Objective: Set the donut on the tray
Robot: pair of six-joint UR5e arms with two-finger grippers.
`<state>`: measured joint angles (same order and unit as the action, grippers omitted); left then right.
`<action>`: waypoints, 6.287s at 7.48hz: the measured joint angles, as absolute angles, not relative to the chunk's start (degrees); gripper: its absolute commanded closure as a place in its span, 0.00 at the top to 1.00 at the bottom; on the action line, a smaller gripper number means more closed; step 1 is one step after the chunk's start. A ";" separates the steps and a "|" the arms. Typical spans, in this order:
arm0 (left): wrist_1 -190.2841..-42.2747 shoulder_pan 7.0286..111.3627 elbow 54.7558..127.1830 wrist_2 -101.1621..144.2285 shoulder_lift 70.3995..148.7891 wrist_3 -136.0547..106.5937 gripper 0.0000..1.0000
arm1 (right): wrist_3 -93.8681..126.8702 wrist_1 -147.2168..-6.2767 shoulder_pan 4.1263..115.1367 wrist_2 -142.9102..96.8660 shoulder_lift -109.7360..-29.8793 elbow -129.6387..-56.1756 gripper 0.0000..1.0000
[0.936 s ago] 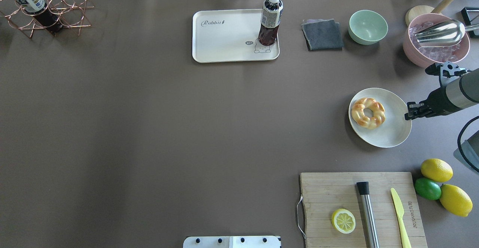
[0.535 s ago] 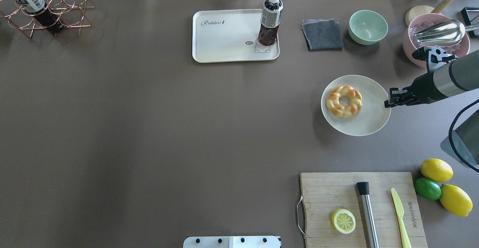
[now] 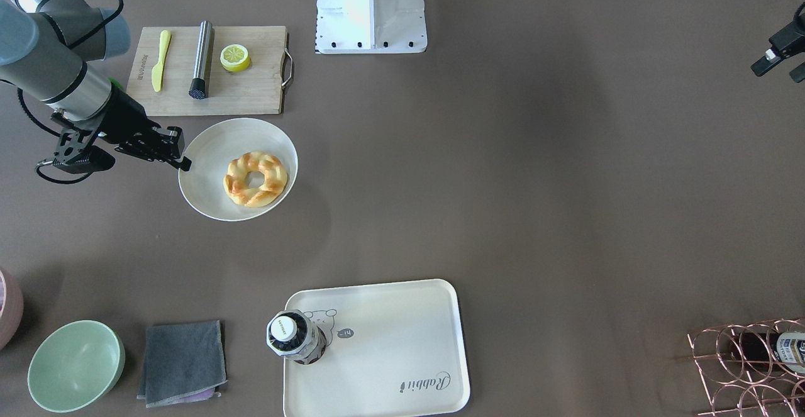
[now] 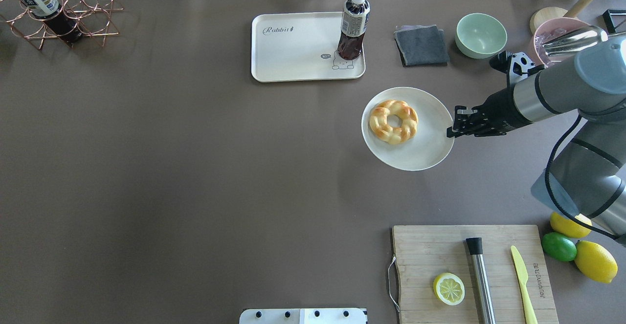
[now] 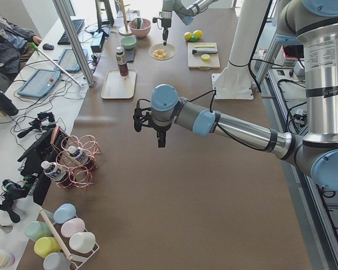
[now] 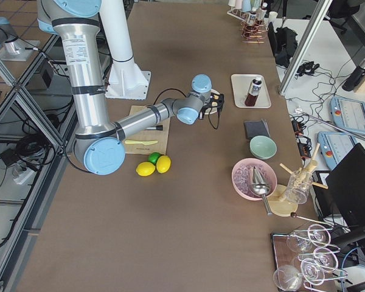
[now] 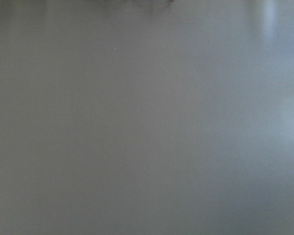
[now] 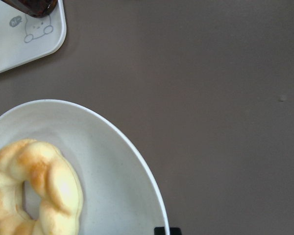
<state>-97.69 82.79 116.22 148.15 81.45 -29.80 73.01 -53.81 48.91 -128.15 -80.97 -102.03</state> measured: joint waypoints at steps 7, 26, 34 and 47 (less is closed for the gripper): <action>-108.61 46.61 117.15 127.48 107.30 -84.49 0.97 | 82.98 -65.27 41.50 -122.82 -68.95 -106.04 0.00; -108.35 31.90 112.28 112.76 116.32 -98.62 0.61 | 82.97 -76.24 34.02 -118.57 -62.68 -110.65 0.00; -108.37 31.42 112.85 112.89 116.12 -98.88 0.25 | 83.04 -76.20 34.08 -118.67 -63.05 -111.82 0.00; -113.24 36.49 102.29 113.03 118.98 -102.13 0.00 | 82.60 -76.12 35.80 -119.23 -69.19 -116.85 1.00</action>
<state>-113.24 36.49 102.29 113.03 118.98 -102.13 82.60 -76.12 35.80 -119.23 -69.19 -116.85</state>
